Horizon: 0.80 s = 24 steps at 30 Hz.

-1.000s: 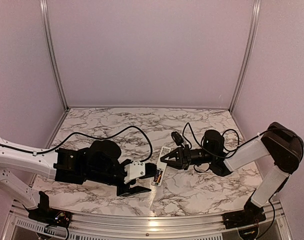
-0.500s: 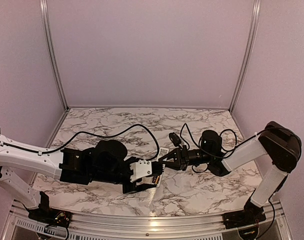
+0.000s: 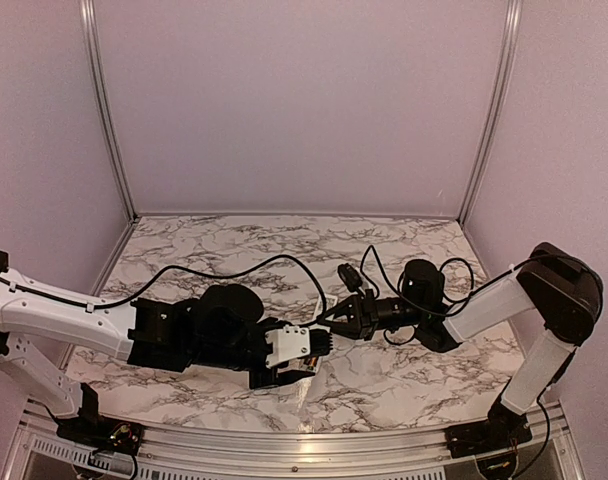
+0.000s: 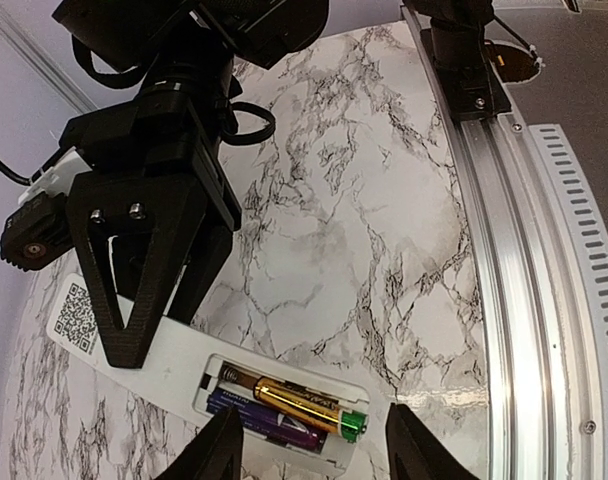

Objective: Load the batteries into the remote control
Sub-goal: Load the battery into the battery compartment.

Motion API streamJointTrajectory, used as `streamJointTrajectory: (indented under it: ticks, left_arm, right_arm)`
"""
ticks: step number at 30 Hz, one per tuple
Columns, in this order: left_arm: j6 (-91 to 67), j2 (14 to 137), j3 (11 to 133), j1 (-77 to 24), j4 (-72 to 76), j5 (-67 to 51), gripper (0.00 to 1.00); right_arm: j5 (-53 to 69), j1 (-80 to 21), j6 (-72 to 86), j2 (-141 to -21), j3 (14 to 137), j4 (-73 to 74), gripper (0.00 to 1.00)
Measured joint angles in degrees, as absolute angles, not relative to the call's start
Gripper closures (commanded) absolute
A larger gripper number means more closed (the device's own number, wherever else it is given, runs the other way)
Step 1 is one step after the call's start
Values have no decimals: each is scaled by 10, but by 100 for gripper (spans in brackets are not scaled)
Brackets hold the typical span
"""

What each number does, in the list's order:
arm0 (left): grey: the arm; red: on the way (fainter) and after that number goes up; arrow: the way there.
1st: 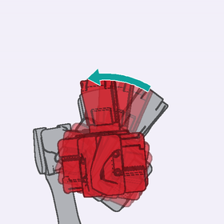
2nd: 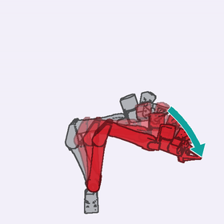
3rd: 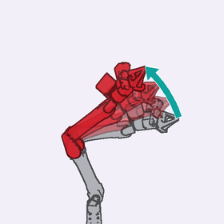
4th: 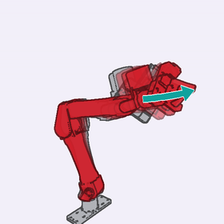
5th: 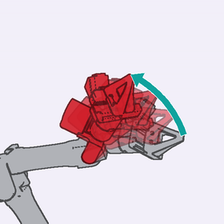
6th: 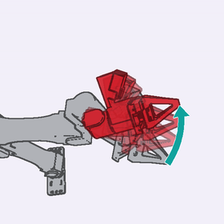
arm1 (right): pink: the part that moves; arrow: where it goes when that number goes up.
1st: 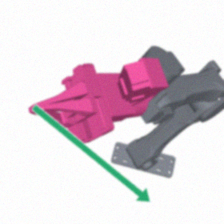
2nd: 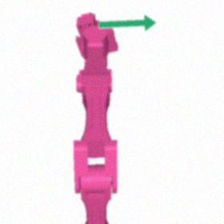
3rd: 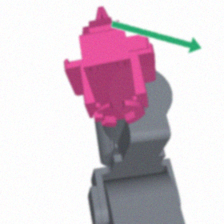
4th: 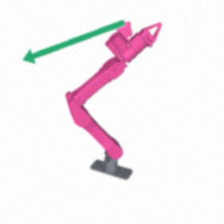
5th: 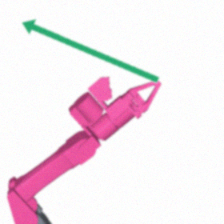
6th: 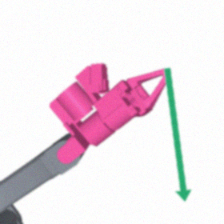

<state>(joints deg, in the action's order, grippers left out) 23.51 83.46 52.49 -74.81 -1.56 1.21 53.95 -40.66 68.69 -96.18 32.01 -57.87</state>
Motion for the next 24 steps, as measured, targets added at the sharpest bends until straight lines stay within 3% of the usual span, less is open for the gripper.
streamJointTrajectory:
  ticks: [10, 24]
  left_arm:
    - [244, 839, 526, -749, -16, 19, 69]
    - [251, 850, 528, -750, -15, 22, 81]
  right_arm:
    - [540, -407, 689, -962, 320, -583, 100]
    - [539, -413, 690, -969, 320, -586, 100]
